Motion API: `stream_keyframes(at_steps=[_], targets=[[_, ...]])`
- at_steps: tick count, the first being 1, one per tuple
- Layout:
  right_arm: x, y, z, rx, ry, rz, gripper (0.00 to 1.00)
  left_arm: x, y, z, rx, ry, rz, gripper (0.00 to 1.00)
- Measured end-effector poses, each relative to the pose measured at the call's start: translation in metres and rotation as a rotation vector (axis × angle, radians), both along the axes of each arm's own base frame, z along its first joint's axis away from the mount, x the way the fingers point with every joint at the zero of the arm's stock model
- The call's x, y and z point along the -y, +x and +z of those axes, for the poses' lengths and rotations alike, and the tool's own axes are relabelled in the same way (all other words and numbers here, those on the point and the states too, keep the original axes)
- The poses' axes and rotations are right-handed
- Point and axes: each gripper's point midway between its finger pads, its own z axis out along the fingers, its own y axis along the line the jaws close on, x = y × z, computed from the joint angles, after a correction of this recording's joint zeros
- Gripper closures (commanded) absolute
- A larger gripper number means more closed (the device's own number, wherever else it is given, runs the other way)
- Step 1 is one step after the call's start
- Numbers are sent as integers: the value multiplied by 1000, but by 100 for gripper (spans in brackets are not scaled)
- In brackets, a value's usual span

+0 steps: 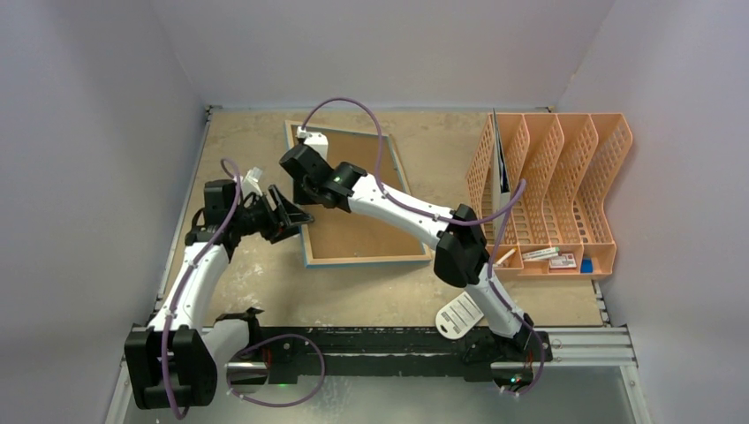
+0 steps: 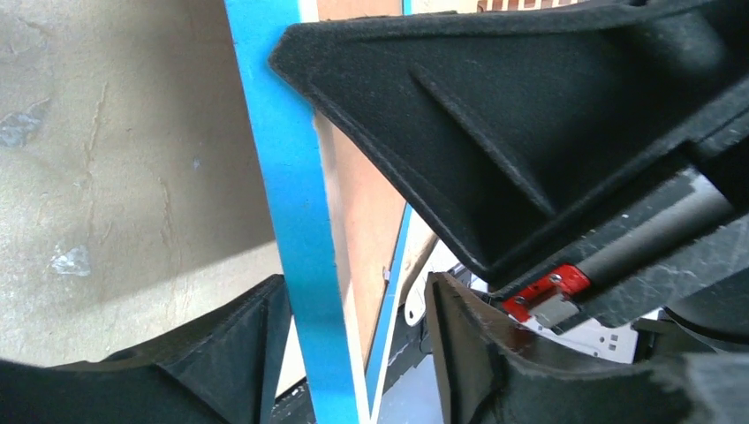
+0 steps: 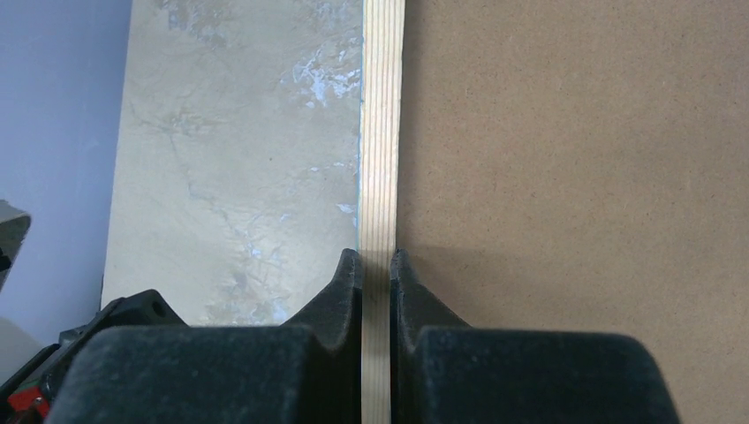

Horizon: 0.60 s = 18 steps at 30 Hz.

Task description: Put the photo into the frame

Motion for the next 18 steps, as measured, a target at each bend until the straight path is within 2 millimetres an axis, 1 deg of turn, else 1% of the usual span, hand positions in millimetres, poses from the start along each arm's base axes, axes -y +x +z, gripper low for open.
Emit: stream_keyframes(at_steps=[2,4,7,11,13,18], targets=[[0,0,0,-5,4,2,100,0,0,-2,-11,-3,0,53],[0,0,1,-6,7,1,100,0,1,-4,-22,-4,4,62],[2,2,4,-6,12,-2,100,-2,2,-6,-31,0,15,72],[4,4,8,-7,21,-3,100,-1,3,-5,-30,-7,21,91],[5,4,8,-11,26,-3,93,-1,4,-4,-29,-10,23,99],[9,7,12,-12,57,-16,70,-1,5,-1,-29,-12,17,100]])
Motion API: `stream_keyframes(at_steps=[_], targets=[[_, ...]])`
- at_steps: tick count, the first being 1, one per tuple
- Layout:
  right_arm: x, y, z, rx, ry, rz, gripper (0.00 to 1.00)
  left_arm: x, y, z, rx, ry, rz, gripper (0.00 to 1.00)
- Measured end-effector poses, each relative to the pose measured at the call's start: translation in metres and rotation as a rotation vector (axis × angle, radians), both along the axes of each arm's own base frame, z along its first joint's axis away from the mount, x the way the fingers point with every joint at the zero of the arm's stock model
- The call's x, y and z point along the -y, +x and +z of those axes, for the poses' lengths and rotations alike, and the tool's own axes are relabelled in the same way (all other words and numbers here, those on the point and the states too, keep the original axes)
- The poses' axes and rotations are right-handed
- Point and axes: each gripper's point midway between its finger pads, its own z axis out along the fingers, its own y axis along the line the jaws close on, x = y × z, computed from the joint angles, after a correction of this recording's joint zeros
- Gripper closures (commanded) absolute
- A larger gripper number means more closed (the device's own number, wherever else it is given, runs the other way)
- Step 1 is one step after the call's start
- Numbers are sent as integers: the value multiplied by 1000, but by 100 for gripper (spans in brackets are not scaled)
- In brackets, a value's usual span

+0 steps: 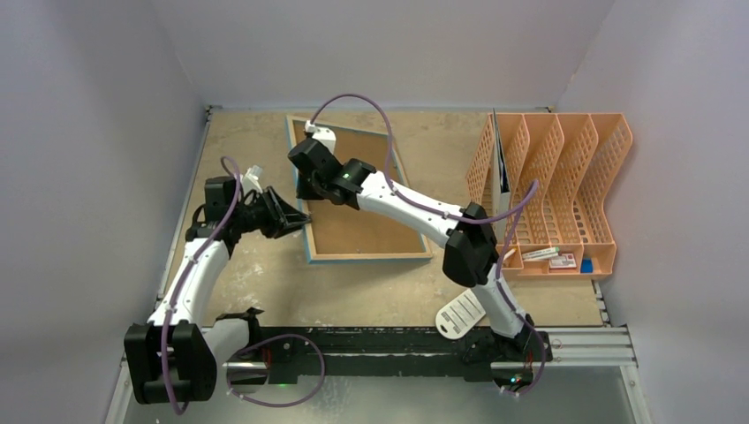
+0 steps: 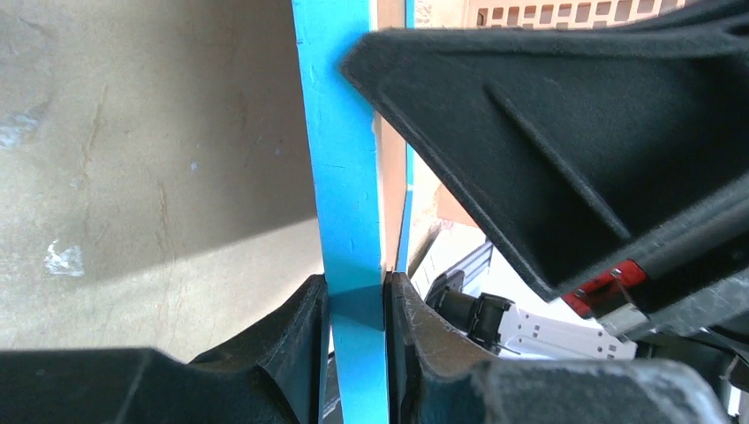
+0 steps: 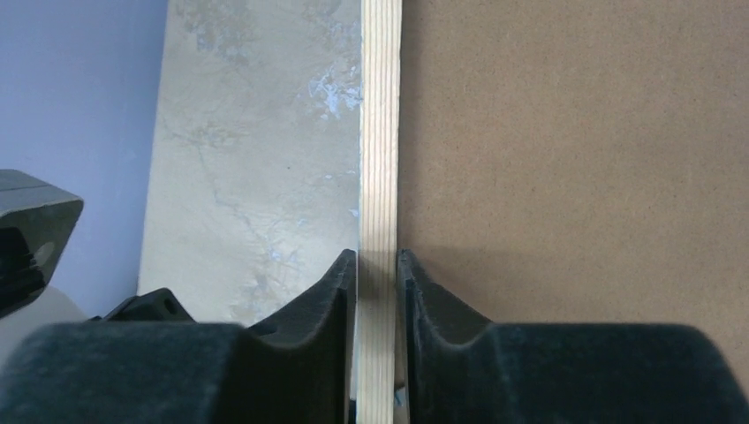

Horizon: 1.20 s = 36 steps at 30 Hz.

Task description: Put the photo into the frame

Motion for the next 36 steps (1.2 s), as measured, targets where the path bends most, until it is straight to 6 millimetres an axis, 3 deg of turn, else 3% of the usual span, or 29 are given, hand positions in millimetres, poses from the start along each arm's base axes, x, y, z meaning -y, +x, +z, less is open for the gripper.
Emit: stream_keyframes(at_steps=[3,8,14,19,23,28,36], targets=[[4,3,10,10,25,-11,56,-1,3,4,-2,18,1,100],[13,12,54,67,107,-33,42,-8,10,14,9,77,3,100],[29,23,97,167,134,-50,36,-21,21,41,60,193,6,100],[36,30,100,195,102,-60,34,-32,26,69,123,289,14,100],[42,37,100,199,95,-66,24,-38,31,98,207,347,2,100],[51,44,104,207,95,-81,20,-38,35,126,300,371,-15,100],[59,51,122,206,153,-120,18,-30,34,134,333,387,-58,100]])
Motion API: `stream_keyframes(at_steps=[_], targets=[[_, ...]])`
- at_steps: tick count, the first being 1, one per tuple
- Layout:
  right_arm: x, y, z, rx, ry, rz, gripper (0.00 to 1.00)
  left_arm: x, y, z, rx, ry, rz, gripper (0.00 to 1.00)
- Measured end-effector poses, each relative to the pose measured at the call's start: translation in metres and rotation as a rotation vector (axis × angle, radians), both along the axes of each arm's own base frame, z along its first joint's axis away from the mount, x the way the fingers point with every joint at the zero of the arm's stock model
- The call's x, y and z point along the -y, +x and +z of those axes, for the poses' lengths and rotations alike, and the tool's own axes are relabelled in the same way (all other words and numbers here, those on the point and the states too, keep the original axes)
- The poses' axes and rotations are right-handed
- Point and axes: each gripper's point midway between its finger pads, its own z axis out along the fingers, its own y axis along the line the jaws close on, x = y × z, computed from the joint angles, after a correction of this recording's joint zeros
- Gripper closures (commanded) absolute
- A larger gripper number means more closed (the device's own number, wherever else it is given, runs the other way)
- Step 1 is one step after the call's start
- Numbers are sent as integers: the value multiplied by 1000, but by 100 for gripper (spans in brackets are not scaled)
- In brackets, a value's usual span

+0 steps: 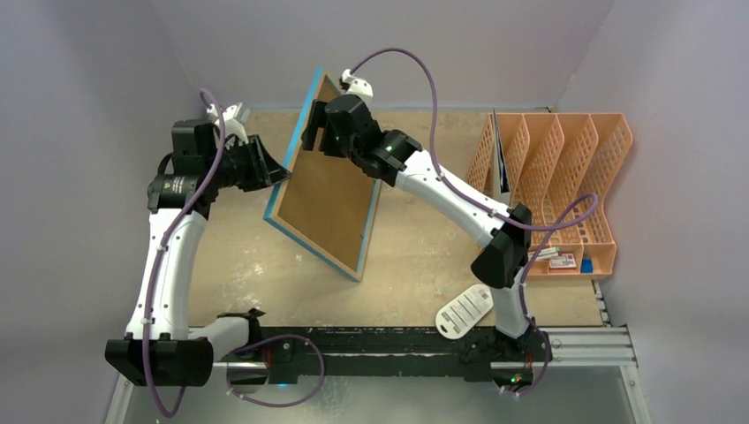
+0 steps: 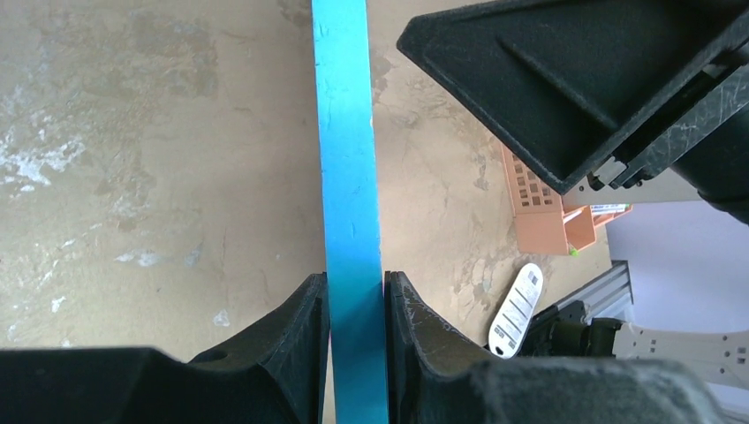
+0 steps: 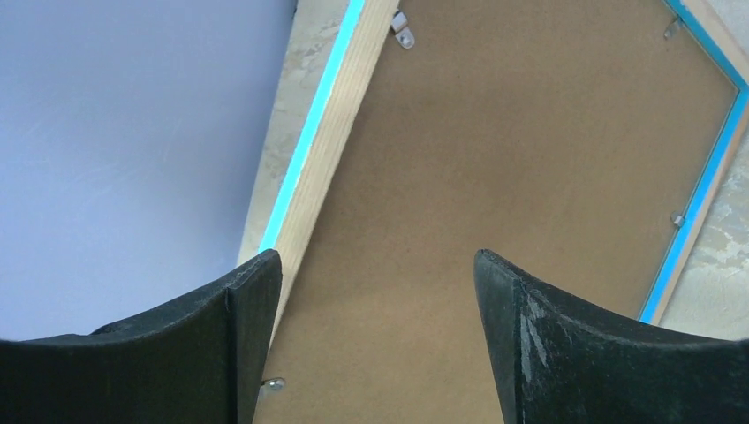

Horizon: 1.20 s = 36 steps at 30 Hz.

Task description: Put the photo into the frame

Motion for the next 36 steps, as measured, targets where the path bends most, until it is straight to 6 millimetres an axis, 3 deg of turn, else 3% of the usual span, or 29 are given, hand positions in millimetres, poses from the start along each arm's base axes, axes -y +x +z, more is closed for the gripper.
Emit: stream_keyframes(at_steps=[5,11,20,26,32,36], targets=[[5,-1,18,10,48,2,15,19,-2,8,44,27,-67,100],[-4,11,39,44,75,-7,14,35,-8,10,71,38,-144,100],[16,9,-12,-44,-113,-49,18,37,-9,10,82,51,-168,100],[18,10,-11,-50,-134,-47,32,41,-10,12,92,44,-190,100],[18,10,-12,-86,-127,-7,34,45,-12,14,119,38,-227,100],[21,10,-11,-103,-123,6,51,48,-13,15,135,32,-243,98]])
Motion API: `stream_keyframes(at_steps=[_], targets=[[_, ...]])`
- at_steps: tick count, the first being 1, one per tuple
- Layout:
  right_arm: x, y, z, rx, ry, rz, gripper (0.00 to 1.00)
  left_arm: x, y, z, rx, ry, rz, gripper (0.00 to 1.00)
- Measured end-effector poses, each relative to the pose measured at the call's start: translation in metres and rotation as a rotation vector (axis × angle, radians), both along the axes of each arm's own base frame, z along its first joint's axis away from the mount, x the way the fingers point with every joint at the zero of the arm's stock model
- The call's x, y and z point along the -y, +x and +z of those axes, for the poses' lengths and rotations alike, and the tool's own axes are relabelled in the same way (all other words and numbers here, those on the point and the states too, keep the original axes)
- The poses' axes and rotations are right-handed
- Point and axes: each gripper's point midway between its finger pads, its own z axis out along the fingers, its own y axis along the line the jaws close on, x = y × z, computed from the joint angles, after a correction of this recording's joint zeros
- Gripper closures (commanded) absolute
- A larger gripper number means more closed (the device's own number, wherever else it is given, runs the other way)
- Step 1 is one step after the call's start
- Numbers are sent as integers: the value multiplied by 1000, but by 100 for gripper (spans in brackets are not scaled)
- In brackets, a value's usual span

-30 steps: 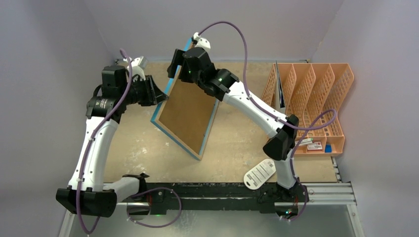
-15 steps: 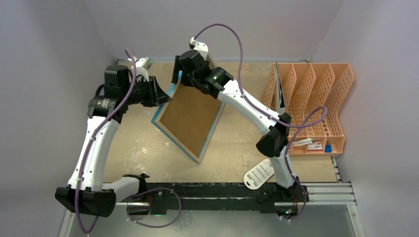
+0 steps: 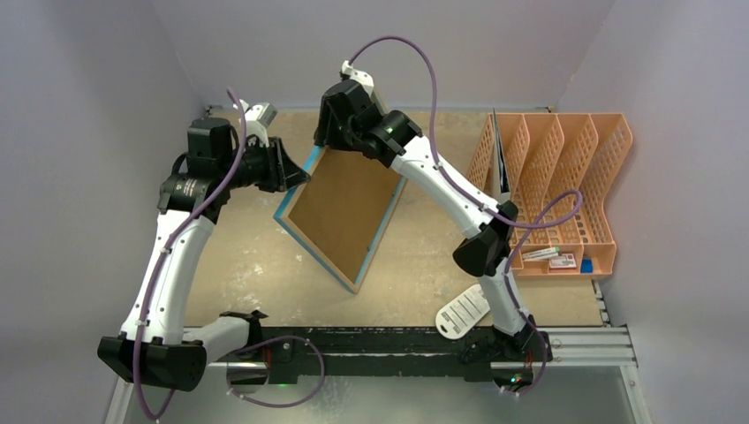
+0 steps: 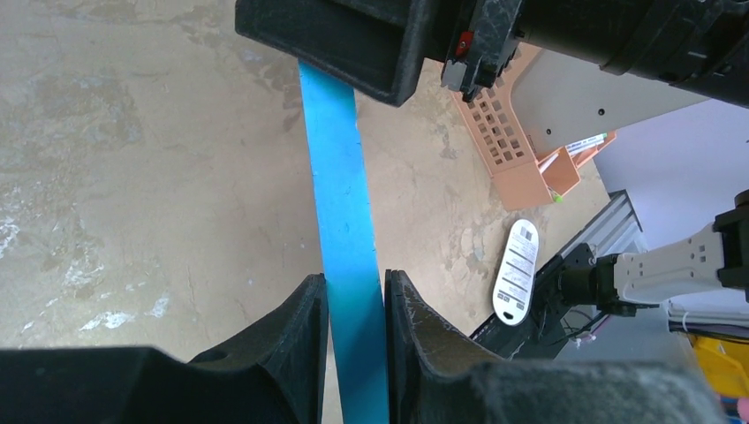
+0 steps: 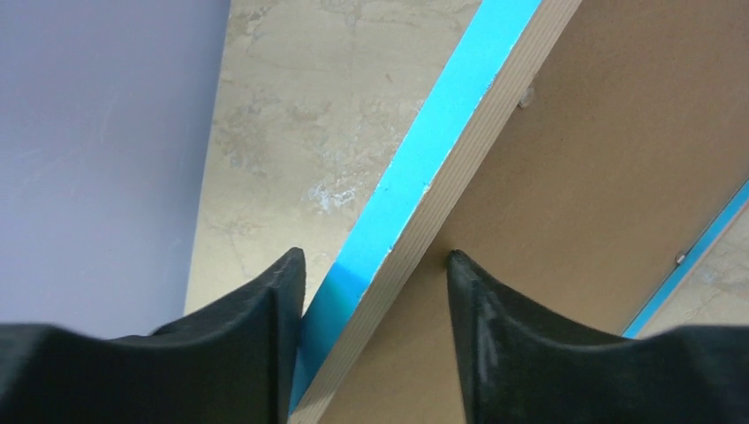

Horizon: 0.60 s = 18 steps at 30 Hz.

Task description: Put the photo into the frame

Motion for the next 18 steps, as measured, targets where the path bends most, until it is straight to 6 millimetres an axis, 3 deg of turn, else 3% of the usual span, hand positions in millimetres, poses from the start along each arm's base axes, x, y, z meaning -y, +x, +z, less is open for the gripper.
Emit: stream_keyframes(at_steps=[2,9,18], targets=[[0,0,3,-1,13,-7,57,0,0,0,2,-2,-3,91],[10,-1,15,1,45,-5,64,6,-2,2,5,-30,-31,64],[26,-18,11,-45,70,42,72,36,-13,21,52,-181,-200,37]])
